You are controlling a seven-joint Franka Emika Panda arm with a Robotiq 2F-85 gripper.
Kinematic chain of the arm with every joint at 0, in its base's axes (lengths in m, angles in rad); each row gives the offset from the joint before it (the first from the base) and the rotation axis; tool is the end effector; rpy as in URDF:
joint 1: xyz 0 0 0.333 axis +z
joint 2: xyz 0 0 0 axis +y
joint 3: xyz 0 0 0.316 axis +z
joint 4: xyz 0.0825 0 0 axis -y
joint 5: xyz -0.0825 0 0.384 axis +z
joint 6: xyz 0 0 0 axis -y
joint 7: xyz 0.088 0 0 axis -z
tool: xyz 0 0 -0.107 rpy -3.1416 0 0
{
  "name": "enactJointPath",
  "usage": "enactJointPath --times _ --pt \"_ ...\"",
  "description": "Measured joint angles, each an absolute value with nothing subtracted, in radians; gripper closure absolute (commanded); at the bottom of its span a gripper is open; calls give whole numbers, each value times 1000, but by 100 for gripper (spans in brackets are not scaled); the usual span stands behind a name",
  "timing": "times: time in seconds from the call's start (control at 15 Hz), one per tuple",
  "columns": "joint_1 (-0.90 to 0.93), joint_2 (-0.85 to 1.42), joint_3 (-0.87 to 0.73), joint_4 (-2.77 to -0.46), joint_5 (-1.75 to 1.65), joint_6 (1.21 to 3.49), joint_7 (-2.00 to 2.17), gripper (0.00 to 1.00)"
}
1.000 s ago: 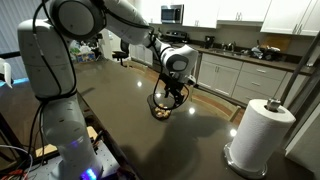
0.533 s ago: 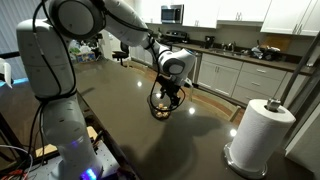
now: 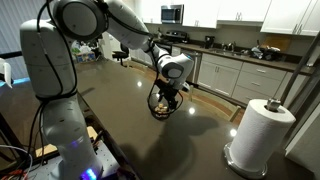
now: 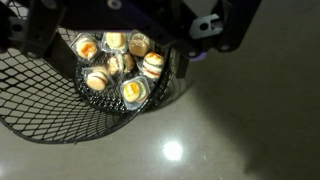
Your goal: Pour the contents in the black basket on the countertop
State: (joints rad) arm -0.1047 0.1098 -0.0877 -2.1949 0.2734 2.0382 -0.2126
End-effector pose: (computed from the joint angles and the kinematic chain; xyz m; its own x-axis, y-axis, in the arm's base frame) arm 0.5085 -0.0836 0.3173 0.9681 -0.1045 -0.2277 -0.1608 -0.9561 -0.2449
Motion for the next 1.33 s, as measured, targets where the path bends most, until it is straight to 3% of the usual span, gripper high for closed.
enactJointPath --times 0.07,0.8,1.33 --pt "-105 114 -88 -2196 275 2039 -213 26" --pt "-105 125 -88 -2222 285 2100 -212 98" --pt "-102 113 -85 -2223 285 2108 -210 99"
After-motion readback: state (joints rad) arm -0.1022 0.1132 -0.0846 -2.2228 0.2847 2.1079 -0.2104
